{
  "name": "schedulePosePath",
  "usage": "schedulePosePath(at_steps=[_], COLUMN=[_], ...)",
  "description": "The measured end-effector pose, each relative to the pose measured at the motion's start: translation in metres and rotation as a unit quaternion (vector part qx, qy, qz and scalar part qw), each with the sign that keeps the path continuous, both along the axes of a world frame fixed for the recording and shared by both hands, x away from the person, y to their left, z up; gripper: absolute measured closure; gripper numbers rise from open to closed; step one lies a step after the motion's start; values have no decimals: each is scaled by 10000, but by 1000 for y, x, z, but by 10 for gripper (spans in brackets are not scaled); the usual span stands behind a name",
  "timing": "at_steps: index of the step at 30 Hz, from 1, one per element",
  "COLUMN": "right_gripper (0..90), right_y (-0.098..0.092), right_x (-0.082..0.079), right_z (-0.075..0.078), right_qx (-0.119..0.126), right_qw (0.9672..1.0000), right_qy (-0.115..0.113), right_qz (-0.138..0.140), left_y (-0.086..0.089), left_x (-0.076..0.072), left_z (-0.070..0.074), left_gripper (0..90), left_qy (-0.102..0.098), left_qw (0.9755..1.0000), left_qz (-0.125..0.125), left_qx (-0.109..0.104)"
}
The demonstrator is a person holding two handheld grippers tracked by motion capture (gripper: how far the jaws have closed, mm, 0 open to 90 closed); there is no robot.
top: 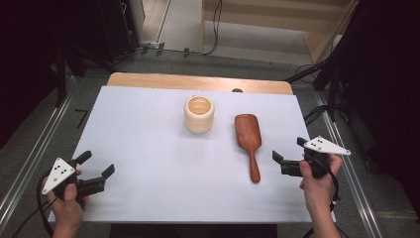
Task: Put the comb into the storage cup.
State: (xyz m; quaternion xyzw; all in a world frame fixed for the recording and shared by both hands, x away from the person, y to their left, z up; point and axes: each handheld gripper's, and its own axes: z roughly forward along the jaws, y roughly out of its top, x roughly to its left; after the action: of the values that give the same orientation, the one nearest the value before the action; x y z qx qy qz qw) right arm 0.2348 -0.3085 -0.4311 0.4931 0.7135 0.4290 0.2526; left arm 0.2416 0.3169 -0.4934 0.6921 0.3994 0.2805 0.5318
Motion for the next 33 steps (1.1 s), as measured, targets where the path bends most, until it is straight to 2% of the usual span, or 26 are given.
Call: schedulePosePath(at_steps=[8,14,22,33], right_gripper=[0,0,0,0], right_y=[10,22,37,52], right_x=[14,24,36,49], right_z=[-3,-7,-14,-25], right_qx=[-90,-196,-120,-296], right_qw=[9989,9973,9941,9881], right_qy=[444,694,1044,1497], right_qz=[77,166,254,197], left_y=[0,1,0,1], left_x=[0,0,0,-1], left_z=[0,0,0,0], left_gripper=[68,68,68,68], left_qy=[-6,-1,-15,-21], left_qw=[10000,10000,10000,10000], left_qz=[3,16,2,18], left_qx=[1,-2,10,17])
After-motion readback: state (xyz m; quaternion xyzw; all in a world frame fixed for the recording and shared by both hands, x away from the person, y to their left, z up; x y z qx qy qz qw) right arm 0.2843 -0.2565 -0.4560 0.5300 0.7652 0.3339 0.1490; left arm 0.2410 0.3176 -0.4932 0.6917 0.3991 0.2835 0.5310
